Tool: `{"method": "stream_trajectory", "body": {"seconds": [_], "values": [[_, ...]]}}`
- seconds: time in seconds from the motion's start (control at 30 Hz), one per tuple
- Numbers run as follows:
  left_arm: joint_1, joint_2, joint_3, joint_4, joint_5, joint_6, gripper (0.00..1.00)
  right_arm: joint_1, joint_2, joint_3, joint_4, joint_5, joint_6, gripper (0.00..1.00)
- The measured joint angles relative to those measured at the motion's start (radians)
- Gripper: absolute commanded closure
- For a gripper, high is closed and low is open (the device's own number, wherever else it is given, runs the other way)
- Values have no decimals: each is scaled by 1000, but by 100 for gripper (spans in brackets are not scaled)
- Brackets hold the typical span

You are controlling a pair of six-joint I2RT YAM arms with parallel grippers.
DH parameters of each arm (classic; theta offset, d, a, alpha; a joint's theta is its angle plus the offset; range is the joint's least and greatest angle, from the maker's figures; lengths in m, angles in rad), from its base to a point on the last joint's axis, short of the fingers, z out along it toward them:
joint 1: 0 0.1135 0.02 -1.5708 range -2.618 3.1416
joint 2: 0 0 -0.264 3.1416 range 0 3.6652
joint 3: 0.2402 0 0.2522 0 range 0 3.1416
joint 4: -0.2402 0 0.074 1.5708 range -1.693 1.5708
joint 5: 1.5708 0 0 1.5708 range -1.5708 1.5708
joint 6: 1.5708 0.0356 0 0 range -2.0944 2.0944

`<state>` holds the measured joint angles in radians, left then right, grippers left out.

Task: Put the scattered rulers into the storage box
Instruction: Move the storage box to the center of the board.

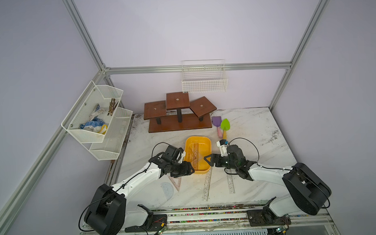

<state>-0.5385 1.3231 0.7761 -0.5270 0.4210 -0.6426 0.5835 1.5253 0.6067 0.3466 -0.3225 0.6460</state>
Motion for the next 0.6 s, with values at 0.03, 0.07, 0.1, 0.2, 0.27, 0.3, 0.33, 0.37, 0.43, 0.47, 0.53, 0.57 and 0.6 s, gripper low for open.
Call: {"method": "stream_trajectory", "body": {"seconds": [0.03,0.07,0.1,0.2,0.27,0.3,0.33,0.37,0.43,0.47,0.53,0.57,0.6], "values": [[0,8,-5,9,8,0,34,-1,31,19,-12,-6,-7,18],[1,20,-7,18,17,0,34,-2,69,45,-26,-11,-15,19],[2,34,-7,27,26,0,35,-2,107,71,-35,-19,-22,19],[24,63,-7,61,45,0,37,-2,196,157,-65,-44,-35,22],[57,70,-7,78,51,-1,38,1,240,220,-79,-59,-42,23],[80,71,-7,85,54,-2,38,5,265,259,-82,-67,-44,23],[101,71,-7,89,55,-2,38,8,284,290,-83,-71,-46,23],[127,72,-7,93,54,-2,38,13,305,323,-84,-76,-47,24],[175,74,-7,95,53,0,39,24,344,381,-87,-87,-49,24],[199,80,-5,94,52,0,39,31,369,415,-87,-93,-49,24],[233,108,-1,101,53,0,40,39,412,469,-90,-106,-50,25],[249,122,0,106,59,-1,40,40,435,497,-91,-112,-51,25],[263,134,2,111,74,-2,40,41,455,523,-94,-118,-53,25]]}}
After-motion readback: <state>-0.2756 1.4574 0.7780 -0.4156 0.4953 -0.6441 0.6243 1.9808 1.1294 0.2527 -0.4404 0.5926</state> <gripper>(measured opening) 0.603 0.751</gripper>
